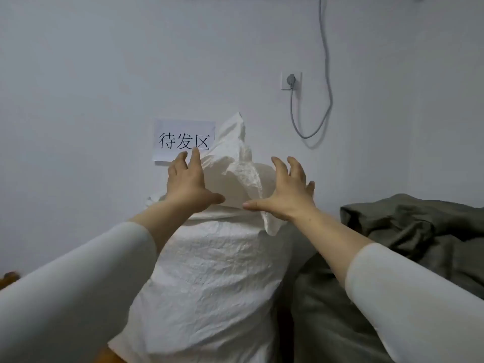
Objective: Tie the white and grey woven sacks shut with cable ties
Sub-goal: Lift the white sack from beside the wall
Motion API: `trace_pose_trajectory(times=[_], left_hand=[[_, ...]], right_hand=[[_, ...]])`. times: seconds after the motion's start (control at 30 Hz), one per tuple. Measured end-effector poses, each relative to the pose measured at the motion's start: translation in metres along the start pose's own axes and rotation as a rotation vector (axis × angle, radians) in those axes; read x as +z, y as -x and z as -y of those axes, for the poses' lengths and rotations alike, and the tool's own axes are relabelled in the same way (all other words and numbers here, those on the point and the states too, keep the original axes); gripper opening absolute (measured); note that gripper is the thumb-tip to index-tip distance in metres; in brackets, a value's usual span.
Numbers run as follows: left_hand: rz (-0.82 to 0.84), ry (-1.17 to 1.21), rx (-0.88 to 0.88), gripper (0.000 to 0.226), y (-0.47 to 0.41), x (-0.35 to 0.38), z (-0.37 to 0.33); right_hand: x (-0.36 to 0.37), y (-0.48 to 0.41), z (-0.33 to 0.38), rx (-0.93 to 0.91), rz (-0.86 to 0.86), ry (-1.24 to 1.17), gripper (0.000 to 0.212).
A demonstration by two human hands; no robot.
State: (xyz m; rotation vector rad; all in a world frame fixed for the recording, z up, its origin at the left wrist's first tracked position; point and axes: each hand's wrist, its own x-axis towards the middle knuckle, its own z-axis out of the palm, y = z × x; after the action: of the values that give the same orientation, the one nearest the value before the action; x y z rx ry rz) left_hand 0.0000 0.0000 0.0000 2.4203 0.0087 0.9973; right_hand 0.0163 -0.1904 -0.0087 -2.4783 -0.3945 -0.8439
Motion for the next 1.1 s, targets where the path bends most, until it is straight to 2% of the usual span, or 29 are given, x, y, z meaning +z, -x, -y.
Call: trace_pose_trajectory(times=[0.1, 0.23, 0.33, 0.43, 0.5, 0.6, 0.7, 0.77, 0.83, 0.9, 0.93, 0.97, 1.0, 1.03, 1.07, 1.1], left_hand=[[0.016, -0.026, 0.033, 0.124, -0.018, -0.003, 0.012], [0.045, -0.01, 0.083, 0.126, -0.045, 0.003, 0.029], [0.099, -0.006, 0.115, 0.127, -0.066, 0.011, 0.047], [0.188, 0.032, 0.166, 0.12, -0.087, 0.022, 0.06], [0.223, 0.057, 0.209, 0.114, -0.101, 0.03, 0.065], [0.286, 0.071, 0.329, 0.117, -0.12, 0.046, 0.066], [0.394, 0.008, 0.537, 0.124, -0.133, 0.068, 0.062], [0.483, -0.096, 0.643, 0.124, -0.135, 0.085, 0.056], [0.525, -0.209, 0.689, 0.11, -0.133, 0.104, 0.051], [0.533, -0.227, 0.654, 0.069, -0.13, 0.121, 0.05], [0.544, -0.205, 0.605, 0.055, -0.129, 0.128, 0.05], [0.553, -0.171, 0.548, 0.054, -0.127, 0.133, 0.05], [0.553, -0.127, 0.489, 0.058, -0.128, 0.139, 0.051], [0.538, -0.078, 0.443, 0.059, -0.129, 0.143, 0.051], [0.52, -0.034, 0.403, 0.059, -0.131, 0.146, 0.051], [0.508, 0.012, 0.36, 0.058, -0.133, 0.146, 0.051]], right_hand=[[0.005, -0.018, 0.001, 0.058, -0.035, 0.066, 0.119], [0.013, -0.052, -0.003, 0.181, -0.098, 0.028, 0.112], [0.026, -0.074, -0.003, 0.325, -0.127, -0.104, 0.105], [0.041, -0.087, -0.001, 0.492, -0.161, -0.344, 0.098], [0.054, -0.092, -0.001, 0.586, -0.188, -0.408, 0.084], [0.073, -0.097, -0.004, 0.661, -0.224, -0.52, 0.049], [0.077, -0.093, -0.004, 0.73, -0.154, -0.698, 0.025], [0.074, -0.091, -0.003, 0.76, -0.083, -0.718, 0.011], [0.071, -0.093, -0.007, 0.777, -0.03, -0.66, 0.006], [0.065, -0.098, -0.011, 0.784, -0.065, -0.63, 0.014], [0.061, -0.101, -0.012, 0.765, -0.15, -0.617, 0.023], [0.057, -0.104, -0.014, 0.688, -0.297, -0.569, 0.038], [0.054, -0.104, -0.013, 0.524, -0.417, -0.474, 0.054], [0.052, -0.103, -0.01, 0.288, -0.436, -0.333, 0.066], [0.052, -0.101, -0.005, 0.04, -0.34, -0.157, 0.076], [0.056, -0.099, -0.003, -0.116, -0.152, 0.051, 0.085]])
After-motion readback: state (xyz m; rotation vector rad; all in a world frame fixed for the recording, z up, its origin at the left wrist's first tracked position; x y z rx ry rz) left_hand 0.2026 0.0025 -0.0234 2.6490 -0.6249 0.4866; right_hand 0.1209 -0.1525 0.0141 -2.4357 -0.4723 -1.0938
